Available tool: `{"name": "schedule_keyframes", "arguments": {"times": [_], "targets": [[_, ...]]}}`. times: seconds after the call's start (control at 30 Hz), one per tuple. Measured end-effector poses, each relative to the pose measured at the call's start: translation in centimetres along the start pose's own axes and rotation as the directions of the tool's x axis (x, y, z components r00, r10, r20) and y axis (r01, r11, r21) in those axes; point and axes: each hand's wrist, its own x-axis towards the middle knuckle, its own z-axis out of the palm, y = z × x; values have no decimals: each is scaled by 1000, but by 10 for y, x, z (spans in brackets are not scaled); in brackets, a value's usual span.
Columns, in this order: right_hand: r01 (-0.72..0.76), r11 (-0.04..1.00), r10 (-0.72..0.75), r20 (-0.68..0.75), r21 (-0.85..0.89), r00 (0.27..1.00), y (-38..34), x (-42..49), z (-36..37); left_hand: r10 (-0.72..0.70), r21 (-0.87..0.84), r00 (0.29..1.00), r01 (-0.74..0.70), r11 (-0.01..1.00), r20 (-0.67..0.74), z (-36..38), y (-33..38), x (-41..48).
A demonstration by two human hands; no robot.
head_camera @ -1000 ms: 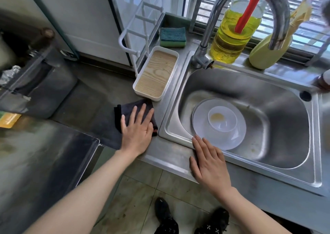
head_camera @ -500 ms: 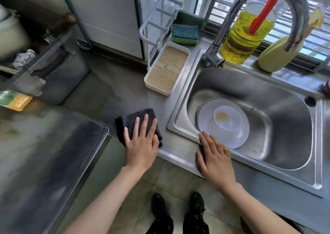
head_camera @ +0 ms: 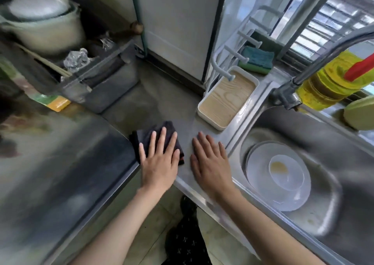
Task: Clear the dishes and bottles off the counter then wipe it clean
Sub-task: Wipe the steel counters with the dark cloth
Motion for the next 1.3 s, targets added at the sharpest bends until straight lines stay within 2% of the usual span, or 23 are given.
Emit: {"name": "schedule_keyframes", "arguments": {"times": [0.13, 0.17, 0.27, 0.33, 0.43, 0.53, 0.63, 0.7, 0.8, 0.87, 0.93, 1.0, 1.1, 1.17, 1.3], "targets": [[-11, 999, 12, 16, -51, 1000, 2, 12, 12, 101, 71, 994, -105, 992, 49, -2, -14, -2], [-2, 999, 3, 19, -53, 1000, 2, 11, 13, 72, 82, 997, -75, 994, 40, -6, -24, 12], [24, 997, -21, 37, -67, 999, 5, 11, 15, -177, 38, 983, 175, 984, 40, -16, -40, 52], [23, 998, -20, 49, -53, 999, 5, 12, 14, -242, 26, 970, 241, 970, 29, -14, -31, 44], [31, 999, -29, 68, -29, 997, 4, 12, 12, -141, 36, 988, 139, 990, 64, -9, -11, 3], [31, 999, -29, 82, -25, 996, 5, 12, 12, -49, 68, 994, 43, 997, 94, -10, -24, -3], [29, 999, -26, 82, -28, 996, 4, 12, 13, -114, 61, 987, 108, 992, 114, -18, -34, 25], [15, 1000, -13, 67, -23, 998, 4, 12, 12, -148, -10, 977, 151, 988, 150, -23, -31, 38], [-31, 997, 34, -35, 77, 999, -8, 14, 4, -131, -175, 990, 139, 975, 52, -31, -28, 28], [63, 984, -42, -129, 168, 991, -34, 22, -4, -184, -251, 980, 160, 955, -74, -33, -39, 2], [206, 955, -178, -143, 214, 974, -73, 38, -6, -260, -263, 955, 216, 940, -142, -29, -62, -30], [278, 945, -269, -73, 173, 960, -108, 59, 1, -278, -221, 947, 240, 945, -159, -24, -89, -57], [320, 944, -324, 52, 75, 945, -123, 100, 14, -202, -123, 971, 186, 975, -130, -16, -120, -75], [247, 967, -251, 81, 57, 965, -120, 127, 16, -148, -61, 981, 142, 988, -122, -12, -129, -76], [55, 989, -56, 8, 135, 998, -141, 168, 16, -146, -36, 978, 142, 989, -151, -7, -131, -76]]}}
